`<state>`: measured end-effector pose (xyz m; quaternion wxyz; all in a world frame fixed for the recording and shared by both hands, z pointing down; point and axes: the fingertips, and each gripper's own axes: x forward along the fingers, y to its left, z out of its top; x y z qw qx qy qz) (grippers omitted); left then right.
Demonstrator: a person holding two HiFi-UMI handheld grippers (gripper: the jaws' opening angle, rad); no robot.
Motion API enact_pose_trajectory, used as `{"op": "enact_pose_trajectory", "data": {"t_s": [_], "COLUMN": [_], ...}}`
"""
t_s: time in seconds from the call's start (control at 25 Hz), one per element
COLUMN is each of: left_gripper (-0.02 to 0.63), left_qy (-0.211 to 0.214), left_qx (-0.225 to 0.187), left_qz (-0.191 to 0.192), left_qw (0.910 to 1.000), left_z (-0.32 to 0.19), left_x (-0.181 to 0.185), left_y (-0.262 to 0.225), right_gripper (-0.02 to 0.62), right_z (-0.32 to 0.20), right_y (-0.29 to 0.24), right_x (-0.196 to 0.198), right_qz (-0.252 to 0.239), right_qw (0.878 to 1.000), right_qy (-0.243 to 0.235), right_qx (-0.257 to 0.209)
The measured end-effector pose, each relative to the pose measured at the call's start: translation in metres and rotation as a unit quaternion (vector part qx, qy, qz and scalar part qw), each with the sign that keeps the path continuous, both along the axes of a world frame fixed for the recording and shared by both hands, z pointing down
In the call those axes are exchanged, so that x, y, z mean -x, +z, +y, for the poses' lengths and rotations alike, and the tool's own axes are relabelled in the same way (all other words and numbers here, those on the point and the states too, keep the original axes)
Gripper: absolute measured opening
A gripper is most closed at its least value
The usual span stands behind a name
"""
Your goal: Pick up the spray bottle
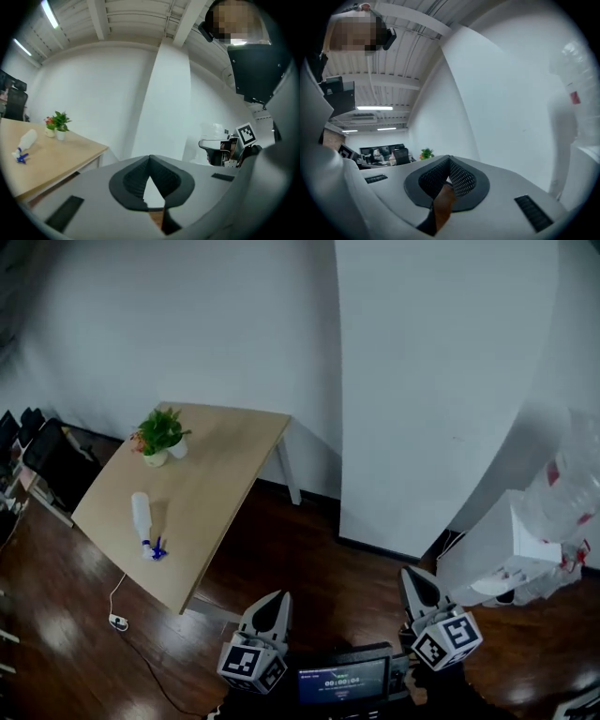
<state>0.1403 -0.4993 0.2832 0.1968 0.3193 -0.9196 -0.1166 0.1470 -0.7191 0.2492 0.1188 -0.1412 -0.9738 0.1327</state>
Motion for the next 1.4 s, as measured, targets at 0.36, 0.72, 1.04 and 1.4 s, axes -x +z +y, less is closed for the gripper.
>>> {"op": "enact_pose_trajectory", "data": {"t_s": [0.36, 0.72, 1.04, 1.4], "left_gripper": [0.000, 0.000, 0.000, 0.000], "left_qy": [-0.234, -0.375, -0.413, -0.419], "left_qx": [0.036, 0.057, 0.067, 0.087], "left_qz": [-0.019, -0.021, -0.014, -0.034], "left_qw": [0.9714, 0.9252, 0.9082, 0.9030], "left_z": [0.156, 0.367, 0.543, 0.687], "left_x": [0.014, -0.077, -0.158, -0.140], "left_y": [-0.032, -0.040, -0.029, -0.022], "right_gripper": [0.002, 0.002, 0.002, 0.002], "right_z": [0.168, 0.389, 0.579, 0.742], "right_y": [-0.011, -0.015, -0.004, 0.029], "right_x": [0.107, 0.090, 0.035, 0.040], "right_qz": [-0.029, -0.012, -0.012, 0.008], "right_qw": [0.971, 0.936, 0.920, 0.899], "right_qy": [-0.235, -0.343, -0.386, -0.437], "right_qx": [0.039, 0.077, 0.066, 0.038]}}
